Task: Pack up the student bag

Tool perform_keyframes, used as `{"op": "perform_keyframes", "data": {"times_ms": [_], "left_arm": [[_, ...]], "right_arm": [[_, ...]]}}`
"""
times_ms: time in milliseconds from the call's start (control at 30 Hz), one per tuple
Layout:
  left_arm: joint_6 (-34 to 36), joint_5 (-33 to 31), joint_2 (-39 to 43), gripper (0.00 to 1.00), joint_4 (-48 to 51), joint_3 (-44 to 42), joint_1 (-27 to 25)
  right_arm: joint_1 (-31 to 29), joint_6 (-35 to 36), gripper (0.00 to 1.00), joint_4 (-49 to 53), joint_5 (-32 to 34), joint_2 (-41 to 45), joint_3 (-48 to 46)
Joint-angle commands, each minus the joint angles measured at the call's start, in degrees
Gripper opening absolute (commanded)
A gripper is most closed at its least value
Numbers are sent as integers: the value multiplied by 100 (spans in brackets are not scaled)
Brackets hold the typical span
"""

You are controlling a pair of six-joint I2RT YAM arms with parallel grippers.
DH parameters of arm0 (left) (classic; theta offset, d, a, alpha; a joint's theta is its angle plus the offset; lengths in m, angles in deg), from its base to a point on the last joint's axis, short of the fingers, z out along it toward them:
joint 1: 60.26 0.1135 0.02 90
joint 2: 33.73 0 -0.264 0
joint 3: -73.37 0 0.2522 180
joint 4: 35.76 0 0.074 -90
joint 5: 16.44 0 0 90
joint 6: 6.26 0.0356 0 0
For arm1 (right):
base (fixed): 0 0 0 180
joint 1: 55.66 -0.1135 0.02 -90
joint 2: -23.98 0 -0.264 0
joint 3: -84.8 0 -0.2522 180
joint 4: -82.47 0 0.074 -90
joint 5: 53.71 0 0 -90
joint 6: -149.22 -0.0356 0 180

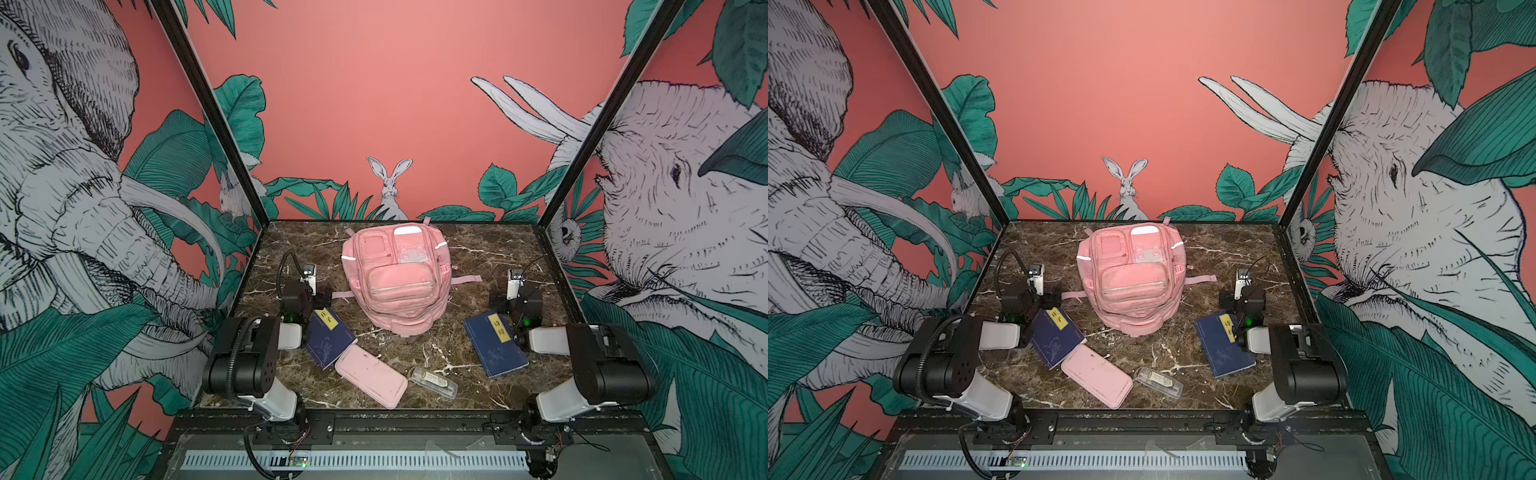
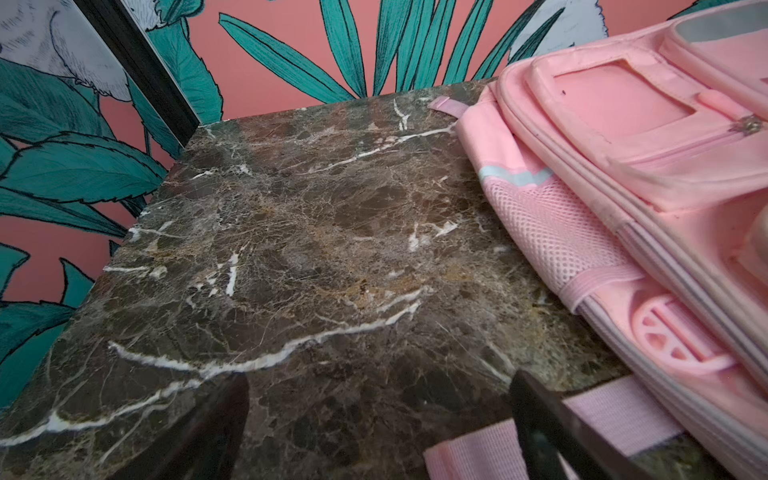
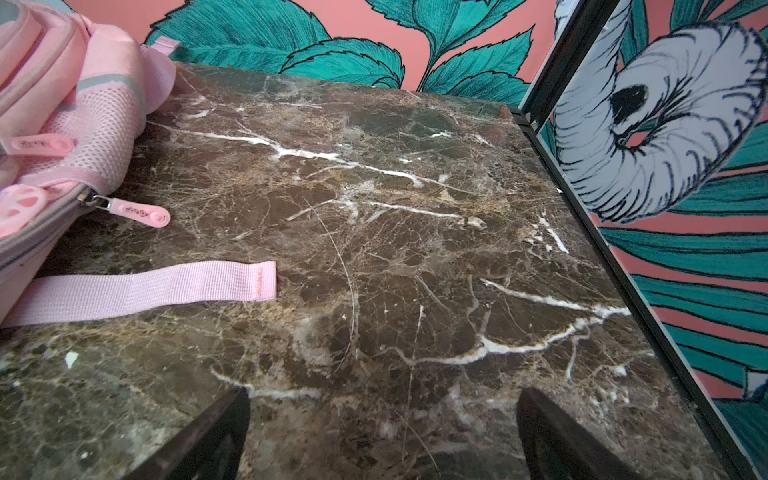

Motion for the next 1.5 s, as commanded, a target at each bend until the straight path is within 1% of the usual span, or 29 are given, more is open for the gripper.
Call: {"op": "perform_keyframes", "data": {"times_ms": [0, 967, 1200, 1333, 1467], "left_arm": [[-8, -53, 105, 98, -103, -30, -13], [-34, -48, 105, 98, -137, -53, 16], [-113, -233, 114, 98, -274, -133, 13], [-318, -713, 147, 98, -476, -257, 13], [-262, -759, 308, 98, -459, -284, -1]], "right_arm": [[10, -55, 98, -100, -27, 53, 126], [11, -56, 98, -96, -32, 47, 132], [8, -57, 98, -106, -34, 44, 123], [6, -55, 98, -105, -32, 45, 123], [5, -80, 98, -192, 20, 70, 108]]}}
